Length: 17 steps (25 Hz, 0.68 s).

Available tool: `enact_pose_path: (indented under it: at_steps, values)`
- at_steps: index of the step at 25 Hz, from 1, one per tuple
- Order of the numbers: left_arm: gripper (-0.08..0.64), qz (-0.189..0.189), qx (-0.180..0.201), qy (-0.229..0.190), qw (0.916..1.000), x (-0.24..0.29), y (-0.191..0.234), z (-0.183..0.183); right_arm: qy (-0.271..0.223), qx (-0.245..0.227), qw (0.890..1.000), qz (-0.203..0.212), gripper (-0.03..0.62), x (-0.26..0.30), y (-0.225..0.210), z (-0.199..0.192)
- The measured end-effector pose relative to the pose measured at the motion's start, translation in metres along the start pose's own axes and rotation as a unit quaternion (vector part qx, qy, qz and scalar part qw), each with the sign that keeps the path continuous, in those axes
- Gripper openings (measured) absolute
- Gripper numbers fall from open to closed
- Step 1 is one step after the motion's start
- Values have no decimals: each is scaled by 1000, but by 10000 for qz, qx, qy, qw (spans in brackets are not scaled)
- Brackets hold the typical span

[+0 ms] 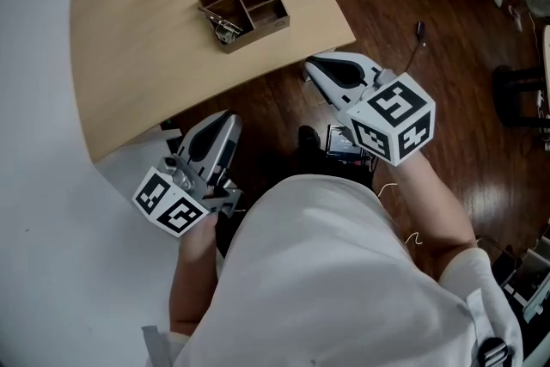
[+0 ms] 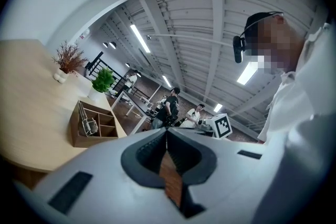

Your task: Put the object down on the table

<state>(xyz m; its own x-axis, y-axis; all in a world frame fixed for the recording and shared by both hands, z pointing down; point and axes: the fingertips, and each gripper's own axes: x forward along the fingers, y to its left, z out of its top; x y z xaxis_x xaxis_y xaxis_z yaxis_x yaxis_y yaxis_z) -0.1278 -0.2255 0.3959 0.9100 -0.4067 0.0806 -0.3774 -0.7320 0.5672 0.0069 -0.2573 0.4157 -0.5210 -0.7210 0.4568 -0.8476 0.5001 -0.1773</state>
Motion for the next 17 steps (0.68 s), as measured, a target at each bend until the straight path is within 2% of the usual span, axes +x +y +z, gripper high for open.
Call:
enact_pose_path:
  at_steps: [8,17]
  values:
    - [1,86,-196,-29,9998,-16,1,-14,-27,150,9998,-85,2,-8,-1,-9]
    - [2,175,-315,-228,9991,-33,7,-10,-173,267,9993,-172,2,-4,1,0]
